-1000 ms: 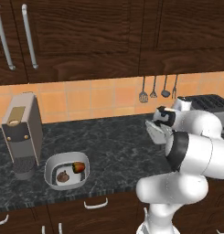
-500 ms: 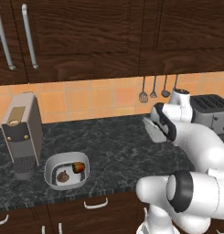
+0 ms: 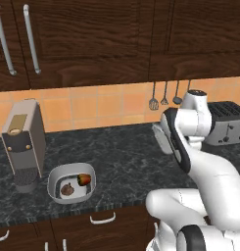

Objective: Take the meat container that has the fish and place it on the second highest rack of the freezer. Then take the vegetable container that has the mushroom and bell pepper and place it on the highest rack of the freezer.

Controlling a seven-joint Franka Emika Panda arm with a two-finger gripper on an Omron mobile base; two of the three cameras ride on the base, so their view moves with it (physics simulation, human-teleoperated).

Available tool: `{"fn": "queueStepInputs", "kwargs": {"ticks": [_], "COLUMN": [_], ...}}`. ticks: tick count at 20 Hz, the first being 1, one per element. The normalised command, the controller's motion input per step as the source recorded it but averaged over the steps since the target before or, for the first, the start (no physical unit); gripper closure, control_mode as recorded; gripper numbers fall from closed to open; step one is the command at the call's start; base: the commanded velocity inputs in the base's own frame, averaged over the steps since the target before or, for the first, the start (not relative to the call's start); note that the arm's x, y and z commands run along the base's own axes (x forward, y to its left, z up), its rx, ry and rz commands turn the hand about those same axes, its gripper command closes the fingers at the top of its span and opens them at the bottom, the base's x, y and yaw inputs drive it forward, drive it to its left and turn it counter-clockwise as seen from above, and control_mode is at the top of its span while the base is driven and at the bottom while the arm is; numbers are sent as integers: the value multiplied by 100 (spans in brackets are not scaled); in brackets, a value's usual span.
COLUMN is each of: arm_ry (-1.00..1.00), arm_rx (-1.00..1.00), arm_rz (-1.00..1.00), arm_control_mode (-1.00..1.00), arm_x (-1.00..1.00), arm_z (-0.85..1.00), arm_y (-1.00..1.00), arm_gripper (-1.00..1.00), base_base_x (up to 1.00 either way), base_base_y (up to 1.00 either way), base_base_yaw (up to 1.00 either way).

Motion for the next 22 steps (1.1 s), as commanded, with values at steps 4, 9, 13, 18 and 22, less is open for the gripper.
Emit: {"fn": "queueStepInputs", "kwargs": {"ticks": [4,9,13,18,22], "arm_ry": [1,3,9,4,0], "arm_rx": [0,0,0,0,0], "arm_rz": [0,0,0,0,0], "arm_control_mode": [-100,-100,-100,-100,-100], "arm_x": [-60,-69,-60,-30,-19], "arm_z": [62,56,18,16,32], "arm_y": [15,0,0,6,7], "arm_gripper": [100,100,100,100,100], "base_base_x": [0,0,0,0,0], "base_base_y": [0,0,0,0,0], "base_base_yaw": [0,0,0,0,0]}}
